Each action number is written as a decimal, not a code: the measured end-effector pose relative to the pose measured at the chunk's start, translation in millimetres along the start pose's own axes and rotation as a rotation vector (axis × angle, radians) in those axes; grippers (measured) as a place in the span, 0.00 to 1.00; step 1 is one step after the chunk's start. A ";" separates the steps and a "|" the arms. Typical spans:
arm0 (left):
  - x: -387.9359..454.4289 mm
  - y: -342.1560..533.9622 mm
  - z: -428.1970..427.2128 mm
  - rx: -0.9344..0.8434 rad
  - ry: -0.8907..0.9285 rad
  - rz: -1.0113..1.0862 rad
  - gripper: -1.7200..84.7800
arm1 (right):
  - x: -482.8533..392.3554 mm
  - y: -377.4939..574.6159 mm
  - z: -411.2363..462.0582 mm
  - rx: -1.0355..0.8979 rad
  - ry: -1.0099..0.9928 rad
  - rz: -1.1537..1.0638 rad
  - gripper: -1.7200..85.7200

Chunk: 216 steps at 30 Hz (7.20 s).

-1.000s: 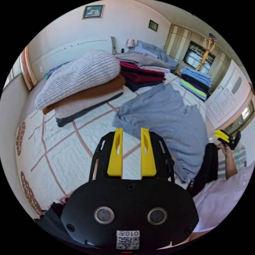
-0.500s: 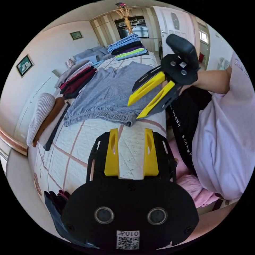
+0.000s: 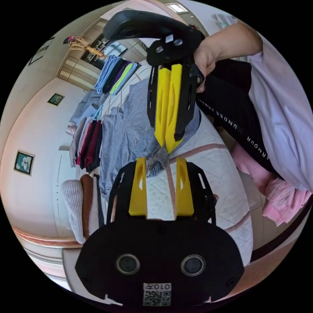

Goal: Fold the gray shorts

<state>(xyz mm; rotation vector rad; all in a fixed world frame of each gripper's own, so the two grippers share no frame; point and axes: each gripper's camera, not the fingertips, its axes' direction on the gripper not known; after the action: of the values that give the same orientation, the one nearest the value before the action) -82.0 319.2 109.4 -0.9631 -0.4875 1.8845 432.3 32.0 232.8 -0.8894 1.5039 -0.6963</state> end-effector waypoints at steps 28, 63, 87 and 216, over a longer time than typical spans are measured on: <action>9.8 4.9 -10.1 -0.140 0.163 -0.245 0.05 | 249.6 298.4 -150.0 -0.148 0.218 1.157 0.14; -19.6 94.8 34.7 -0.117 0.404 -0.355 0.12 | 201.3 314.2 -243.2 -0.277 0.075 1.082 0.08; -307.5 254.2 238.0 -0.030 0.427 -0.807 0.18 | 458.3 36.9 -183.5 -0.113 0.207 0.602 0.13; 111.6 -52.7 -93.1 -0.157 -0.075 -0.128 0.17 | 24.5 246.4 -72.7 -0.041 0.248 0.239 0.10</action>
<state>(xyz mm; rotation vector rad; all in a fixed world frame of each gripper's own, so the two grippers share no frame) -8.0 436.4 41.1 -0.9416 -0.7343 1.7921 325.3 137.1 22.8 -0.6562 1.8162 -0.6172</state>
